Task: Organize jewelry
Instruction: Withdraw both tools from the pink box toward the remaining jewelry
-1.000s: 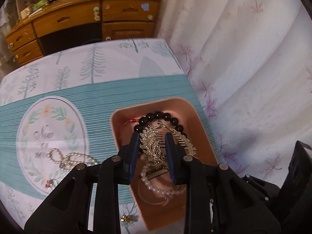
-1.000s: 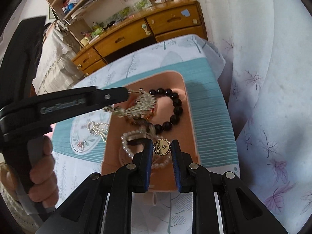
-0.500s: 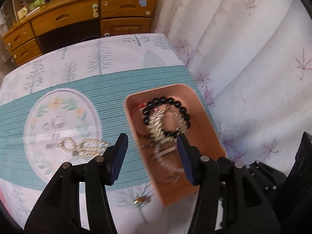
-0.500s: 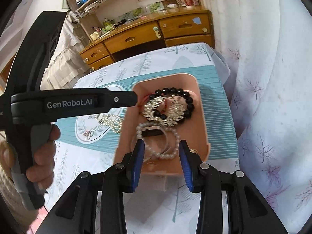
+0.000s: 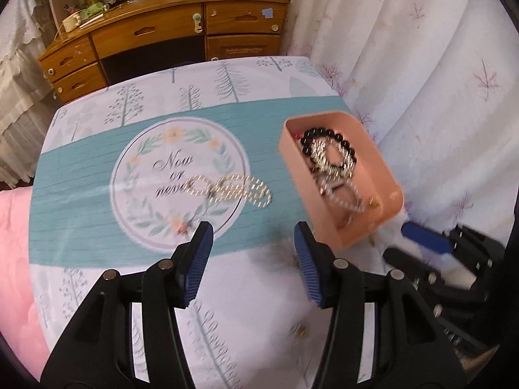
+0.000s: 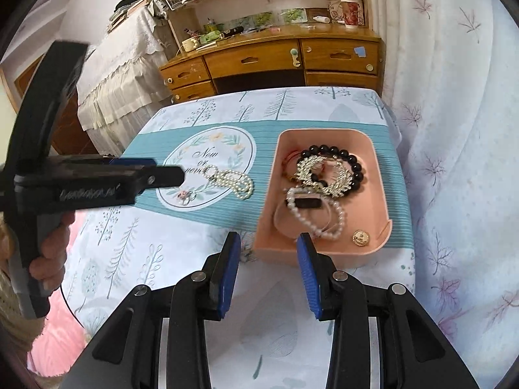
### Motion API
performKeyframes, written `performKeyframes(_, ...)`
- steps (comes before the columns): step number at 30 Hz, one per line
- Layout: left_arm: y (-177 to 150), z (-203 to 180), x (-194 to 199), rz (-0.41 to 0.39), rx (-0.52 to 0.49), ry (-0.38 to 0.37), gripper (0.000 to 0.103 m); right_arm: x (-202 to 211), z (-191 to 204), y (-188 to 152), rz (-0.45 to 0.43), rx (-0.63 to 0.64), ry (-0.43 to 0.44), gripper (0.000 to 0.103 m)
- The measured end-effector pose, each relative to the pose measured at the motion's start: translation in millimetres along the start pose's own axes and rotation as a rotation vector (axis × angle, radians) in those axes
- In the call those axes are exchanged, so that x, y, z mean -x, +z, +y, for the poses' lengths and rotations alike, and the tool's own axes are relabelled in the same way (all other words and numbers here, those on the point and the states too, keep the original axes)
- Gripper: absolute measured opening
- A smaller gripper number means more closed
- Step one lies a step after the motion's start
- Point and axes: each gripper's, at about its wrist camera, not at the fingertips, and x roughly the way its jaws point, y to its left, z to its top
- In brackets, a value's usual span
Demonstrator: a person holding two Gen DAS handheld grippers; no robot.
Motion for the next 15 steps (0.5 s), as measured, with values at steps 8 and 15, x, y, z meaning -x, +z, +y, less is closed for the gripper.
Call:
performKeyframes(8,-62.6,-19.3,-4.3,0.025,-0.113,-0.025,0.049,-5.0,15.2,-24.4,0.034,-0.021,-0.014,0.037)
performKeyframes(15,-101.2,-40.4,-31.3,0.060,-0.141,-0.072,0.049,-29.2,-0.6,-56.9,0.101,-0.128,-0.033,0.037)
